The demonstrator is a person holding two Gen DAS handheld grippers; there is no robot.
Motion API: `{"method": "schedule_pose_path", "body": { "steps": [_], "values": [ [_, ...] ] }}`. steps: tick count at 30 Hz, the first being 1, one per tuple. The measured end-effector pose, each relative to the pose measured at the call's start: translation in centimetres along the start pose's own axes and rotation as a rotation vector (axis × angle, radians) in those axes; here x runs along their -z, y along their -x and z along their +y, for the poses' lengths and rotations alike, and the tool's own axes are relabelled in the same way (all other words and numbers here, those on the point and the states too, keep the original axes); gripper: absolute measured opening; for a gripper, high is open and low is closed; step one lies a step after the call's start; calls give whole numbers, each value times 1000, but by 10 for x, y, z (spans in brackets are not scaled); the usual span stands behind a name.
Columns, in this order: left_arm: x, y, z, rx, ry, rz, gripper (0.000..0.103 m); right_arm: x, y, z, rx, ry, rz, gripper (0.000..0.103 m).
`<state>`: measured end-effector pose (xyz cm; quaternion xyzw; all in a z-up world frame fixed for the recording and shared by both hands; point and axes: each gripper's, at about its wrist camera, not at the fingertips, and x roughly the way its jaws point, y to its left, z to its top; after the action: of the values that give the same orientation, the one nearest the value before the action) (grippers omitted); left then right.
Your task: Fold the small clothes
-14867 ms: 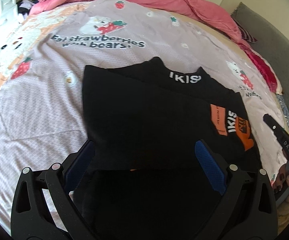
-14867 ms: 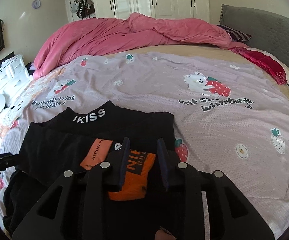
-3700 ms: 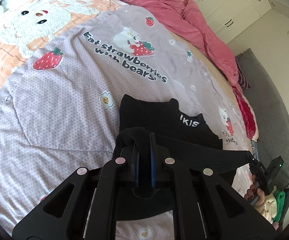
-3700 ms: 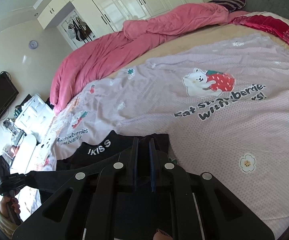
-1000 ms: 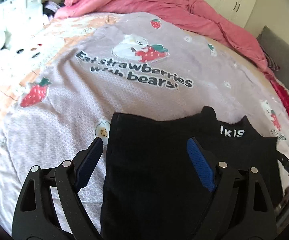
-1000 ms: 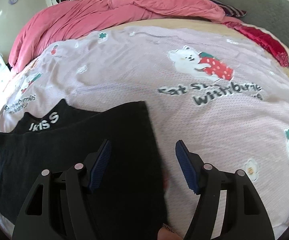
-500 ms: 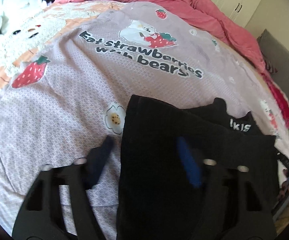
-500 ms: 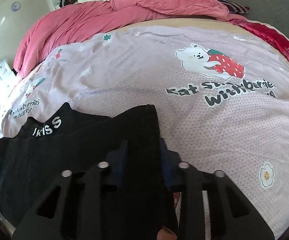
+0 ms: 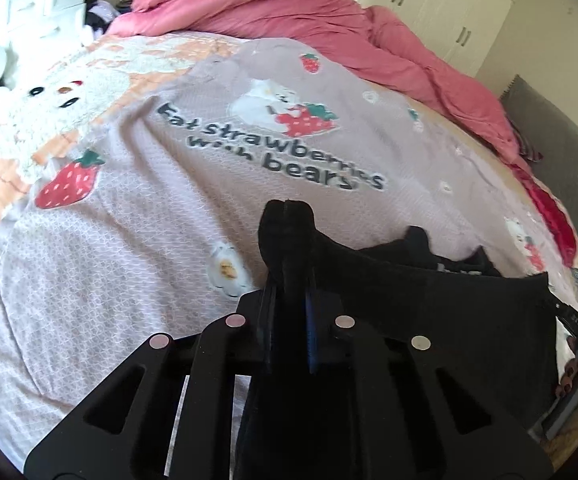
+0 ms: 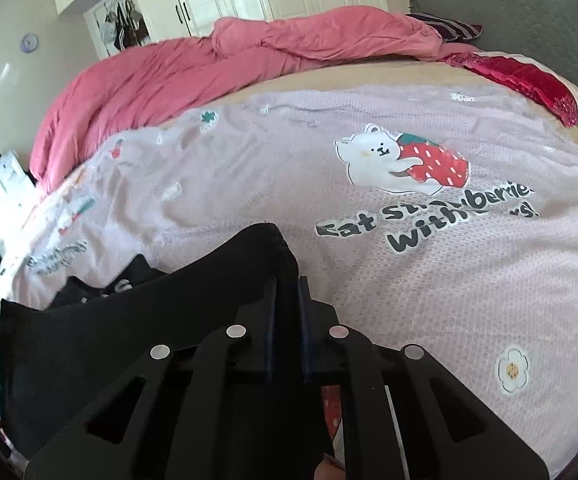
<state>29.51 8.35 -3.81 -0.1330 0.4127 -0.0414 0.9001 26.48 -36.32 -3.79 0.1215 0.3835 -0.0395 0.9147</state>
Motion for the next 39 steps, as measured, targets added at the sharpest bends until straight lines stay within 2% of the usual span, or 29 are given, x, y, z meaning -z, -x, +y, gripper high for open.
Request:
{"method": "schedule_pose_path", "body": {
  "steps": [2, 6, 9, 11, 15, 18, 21, 24, 26, 27, 30, 35, 39],
  "values": [
    [1, -5, 0, -23, -4, 7, 8, 5, -11, 7, 55, 42, 27, 9],
    [6, -14, 0, -71, -19, 32, 13, 13, -16, 11, 110, 70, 19, 13],
    [6, -10, 0, -83, -13, 18, 20, 15, -11, 10, 135, 63, 10, 27],
    [7, -4, -2, -93, -9, 0, 26, 16, -2, 9, 122, 54, -12, 28],
    [8, 7, -13, -62, -14, -12, 45, 22, 21, 14, 95, 57, -54, 43],
    [8, 16, -27, -53, -53, -29, 58, 25, 37, 18, 69, 65, -69, 49],
    [11, 24, -39, -78, -85, -44, 65, 29, 49, 21, 44, 67, -70, 56],
    [16, 32, -47, -52, -96, -44, 72, 33, 57, 24, 21, 66, -66, 56],
    [21, 37, -52, -53, -107, -39, 78, 36, 60, 26, 6, 67, -51, 61],
    [24, 39, -53, -52, -111, -35, 79, 37, 62, 28, -6, 65, -47, 64],
    [33, 45, -56, -40, -111, -17, 84, 42, 69, 35, -33, 86, -45, 65],
    [48, 49, -61, -37, -130, 18, 86, 47, 82, 44, -58, 106, -53, 69],
    [54, 54, -64, -30, -135, 36, 87, 50, 90, 47, -87, 110, -50, 76]
  ]
}}
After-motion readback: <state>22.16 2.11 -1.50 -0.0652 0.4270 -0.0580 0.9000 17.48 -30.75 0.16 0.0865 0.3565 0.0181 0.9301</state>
